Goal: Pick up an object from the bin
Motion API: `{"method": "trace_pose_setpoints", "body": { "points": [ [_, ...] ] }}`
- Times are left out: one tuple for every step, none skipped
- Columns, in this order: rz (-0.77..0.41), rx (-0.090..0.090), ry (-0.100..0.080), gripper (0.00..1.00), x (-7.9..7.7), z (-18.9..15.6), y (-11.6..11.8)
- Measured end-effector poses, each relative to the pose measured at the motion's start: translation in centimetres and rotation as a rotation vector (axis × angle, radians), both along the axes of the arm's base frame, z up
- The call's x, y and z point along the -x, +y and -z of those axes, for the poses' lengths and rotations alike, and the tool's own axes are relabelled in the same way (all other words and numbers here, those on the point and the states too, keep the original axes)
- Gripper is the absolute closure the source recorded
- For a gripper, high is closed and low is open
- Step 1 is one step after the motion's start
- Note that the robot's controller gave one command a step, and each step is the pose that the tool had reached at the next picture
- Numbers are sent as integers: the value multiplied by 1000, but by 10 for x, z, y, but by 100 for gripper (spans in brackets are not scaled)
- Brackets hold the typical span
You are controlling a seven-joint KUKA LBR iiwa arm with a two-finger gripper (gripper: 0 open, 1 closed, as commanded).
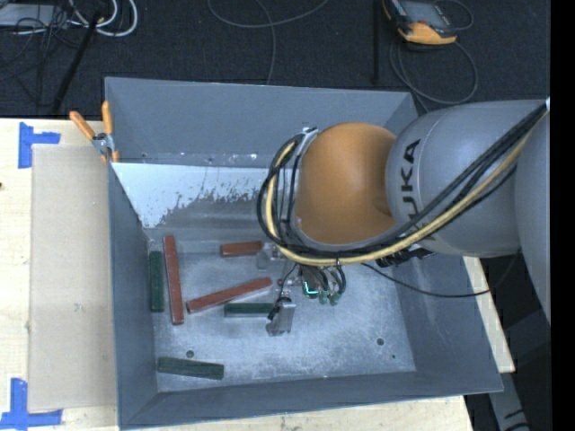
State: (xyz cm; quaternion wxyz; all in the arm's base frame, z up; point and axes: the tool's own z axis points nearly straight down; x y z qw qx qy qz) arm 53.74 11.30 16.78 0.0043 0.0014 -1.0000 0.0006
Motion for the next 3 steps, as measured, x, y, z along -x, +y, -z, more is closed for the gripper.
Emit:
{"method": "trace_pose_setpoints", "body": {
  "points": [
    [54,-1,-8,0,-3,101,16],
    [58,-3,-17,100,-7,94,16],
    [-35,-3,-17,100,-5,-47,11]
  ]
}}
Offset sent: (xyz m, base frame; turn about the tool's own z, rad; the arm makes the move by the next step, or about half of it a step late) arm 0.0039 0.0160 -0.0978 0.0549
